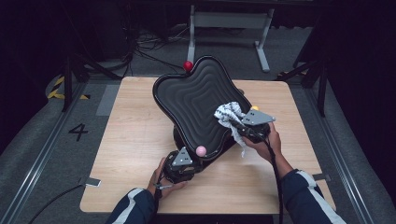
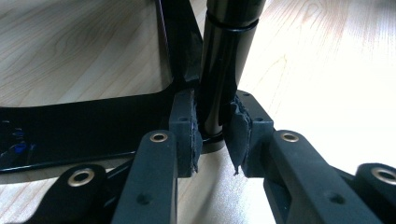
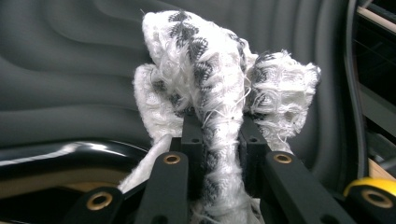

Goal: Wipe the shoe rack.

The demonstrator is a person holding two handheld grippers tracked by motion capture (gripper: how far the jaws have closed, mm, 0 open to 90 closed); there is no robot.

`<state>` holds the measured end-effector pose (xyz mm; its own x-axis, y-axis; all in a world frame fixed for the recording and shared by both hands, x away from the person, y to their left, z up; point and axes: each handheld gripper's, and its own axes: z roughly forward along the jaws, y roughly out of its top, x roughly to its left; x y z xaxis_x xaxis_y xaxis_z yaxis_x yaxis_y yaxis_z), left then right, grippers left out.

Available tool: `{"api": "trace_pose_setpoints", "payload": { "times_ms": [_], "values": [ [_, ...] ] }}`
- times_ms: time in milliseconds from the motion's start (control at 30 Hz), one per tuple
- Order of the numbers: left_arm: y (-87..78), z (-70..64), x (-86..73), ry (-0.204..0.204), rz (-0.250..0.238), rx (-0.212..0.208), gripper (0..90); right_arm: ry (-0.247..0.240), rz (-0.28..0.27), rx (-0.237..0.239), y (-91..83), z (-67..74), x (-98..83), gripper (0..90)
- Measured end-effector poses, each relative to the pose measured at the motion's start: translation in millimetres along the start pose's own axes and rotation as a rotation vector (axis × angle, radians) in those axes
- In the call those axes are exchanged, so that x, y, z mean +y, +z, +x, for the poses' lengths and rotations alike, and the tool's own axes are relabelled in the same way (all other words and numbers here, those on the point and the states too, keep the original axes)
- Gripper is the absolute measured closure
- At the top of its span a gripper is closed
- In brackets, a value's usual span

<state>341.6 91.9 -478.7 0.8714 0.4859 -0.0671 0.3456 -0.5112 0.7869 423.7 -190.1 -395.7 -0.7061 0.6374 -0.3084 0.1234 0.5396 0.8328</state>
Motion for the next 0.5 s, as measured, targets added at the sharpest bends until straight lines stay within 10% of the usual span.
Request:
{"api": "trace_pose_setpoints", "payload": {
  "times_ms": [500],
  "values": [
    [0.4, 0.4, 0.0, -0.006, -0.007, 0.001, 72.1, -0.033, -0.041, 0.153, 4.8, 37.2, 22.4, 77.4]
  ]
}}
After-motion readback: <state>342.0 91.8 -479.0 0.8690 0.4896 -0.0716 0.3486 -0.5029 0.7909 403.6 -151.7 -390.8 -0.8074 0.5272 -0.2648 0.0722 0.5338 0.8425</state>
